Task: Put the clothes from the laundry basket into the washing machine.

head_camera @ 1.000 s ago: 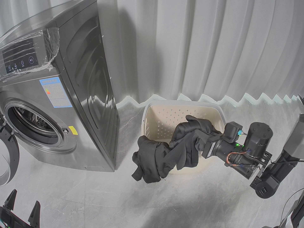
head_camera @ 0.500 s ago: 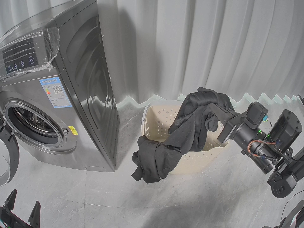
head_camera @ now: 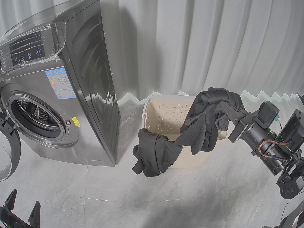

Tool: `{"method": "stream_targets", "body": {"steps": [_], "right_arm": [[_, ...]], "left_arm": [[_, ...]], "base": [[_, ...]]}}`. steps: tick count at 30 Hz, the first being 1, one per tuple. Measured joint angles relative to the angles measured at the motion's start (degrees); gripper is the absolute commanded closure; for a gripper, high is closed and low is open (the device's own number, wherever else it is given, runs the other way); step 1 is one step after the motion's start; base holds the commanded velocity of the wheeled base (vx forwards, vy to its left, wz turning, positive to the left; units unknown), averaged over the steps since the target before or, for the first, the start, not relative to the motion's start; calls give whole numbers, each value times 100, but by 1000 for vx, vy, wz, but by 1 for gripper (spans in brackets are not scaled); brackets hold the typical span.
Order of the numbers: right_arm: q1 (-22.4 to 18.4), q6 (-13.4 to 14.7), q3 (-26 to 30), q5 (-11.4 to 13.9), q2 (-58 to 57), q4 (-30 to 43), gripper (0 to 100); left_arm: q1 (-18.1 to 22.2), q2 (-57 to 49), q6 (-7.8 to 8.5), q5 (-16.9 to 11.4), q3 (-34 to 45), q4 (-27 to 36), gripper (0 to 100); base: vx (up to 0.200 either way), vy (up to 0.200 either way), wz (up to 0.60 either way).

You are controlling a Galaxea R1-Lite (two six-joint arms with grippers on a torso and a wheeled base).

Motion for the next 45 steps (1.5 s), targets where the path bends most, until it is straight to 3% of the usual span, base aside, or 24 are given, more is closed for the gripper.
{"method": "stream_targets", "body": {"steps": [27, 33, 45], "right_arm": [[22, 18, 77, 4, -41, -17, 100], [49, 18, 72, 11, -49, -30, 100], [-11, 20, 78, 0, -35, -1, 100]], "left_arm": [[-6, 0, -4, -10, 0, 13, 0], [-11, 0, 16, -15, 0, 13, 0], [-6, 1, -22, -17, 0, 7, 0]], "base": [[0, 178, 0], [0, 0, 0], [-200, 0, 0]]}}
